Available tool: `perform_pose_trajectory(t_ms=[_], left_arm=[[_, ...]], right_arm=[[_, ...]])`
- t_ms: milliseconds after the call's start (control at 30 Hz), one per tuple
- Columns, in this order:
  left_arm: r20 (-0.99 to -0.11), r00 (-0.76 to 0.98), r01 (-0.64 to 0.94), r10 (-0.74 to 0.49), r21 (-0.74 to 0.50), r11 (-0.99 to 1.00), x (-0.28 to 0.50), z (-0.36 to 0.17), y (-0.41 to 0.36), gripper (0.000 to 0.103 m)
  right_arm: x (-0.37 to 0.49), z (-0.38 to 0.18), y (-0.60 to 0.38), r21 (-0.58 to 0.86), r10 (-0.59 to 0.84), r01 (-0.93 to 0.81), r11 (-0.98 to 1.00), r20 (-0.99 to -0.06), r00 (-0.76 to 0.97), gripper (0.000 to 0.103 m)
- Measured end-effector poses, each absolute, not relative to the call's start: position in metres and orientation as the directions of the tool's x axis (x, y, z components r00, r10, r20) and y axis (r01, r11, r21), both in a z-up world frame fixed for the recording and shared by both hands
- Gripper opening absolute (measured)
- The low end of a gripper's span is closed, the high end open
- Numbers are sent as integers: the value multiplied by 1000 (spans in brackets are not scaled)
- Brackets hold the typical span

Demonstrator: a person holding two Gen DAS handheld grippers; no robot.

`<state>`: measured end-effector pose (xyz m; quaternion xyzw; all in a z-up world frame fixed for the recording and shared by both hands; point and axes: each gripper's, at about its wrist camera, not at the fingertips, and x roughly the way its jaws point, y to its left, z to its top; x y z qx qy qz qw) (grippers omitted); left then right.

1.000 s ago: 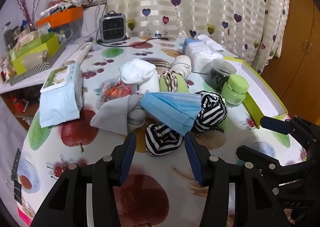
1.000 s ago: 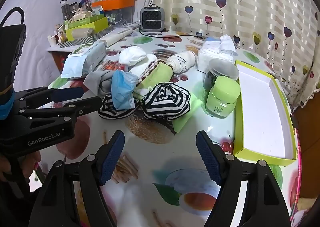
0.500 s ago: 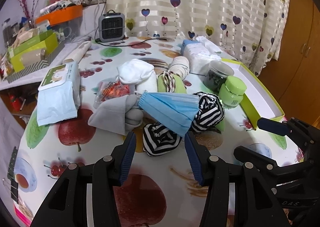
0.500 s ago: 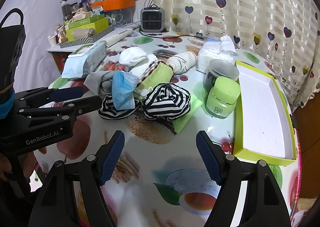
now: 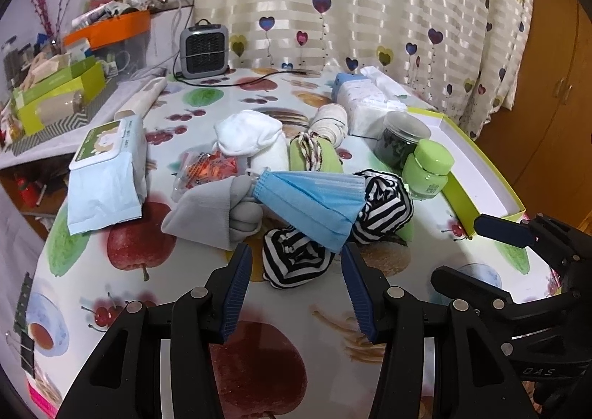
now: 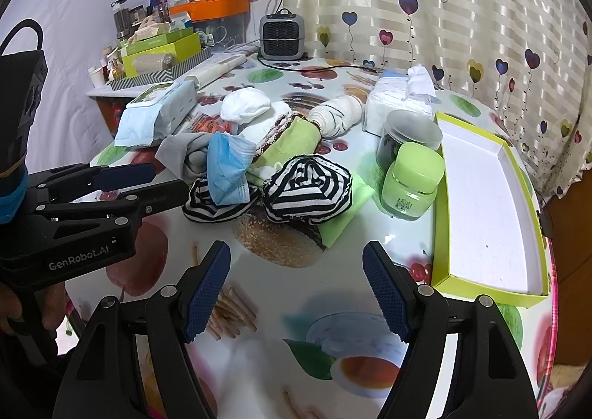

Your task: Organize soft objects

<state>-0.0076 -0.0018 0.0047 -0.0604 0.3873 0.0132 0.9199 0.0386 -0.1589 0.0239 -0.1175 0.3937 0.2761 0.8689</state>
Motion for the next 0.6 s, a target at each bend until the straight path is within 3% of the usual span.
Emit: perform_pose_trajectory(t_ms=[600], left_arm=[[-714, 699, -63, -39, -116, 991, -7, 8, -1, 49]], right_arm=[[40, 28, -151, 21, 404, -585, 811, -743, 533, 75]])
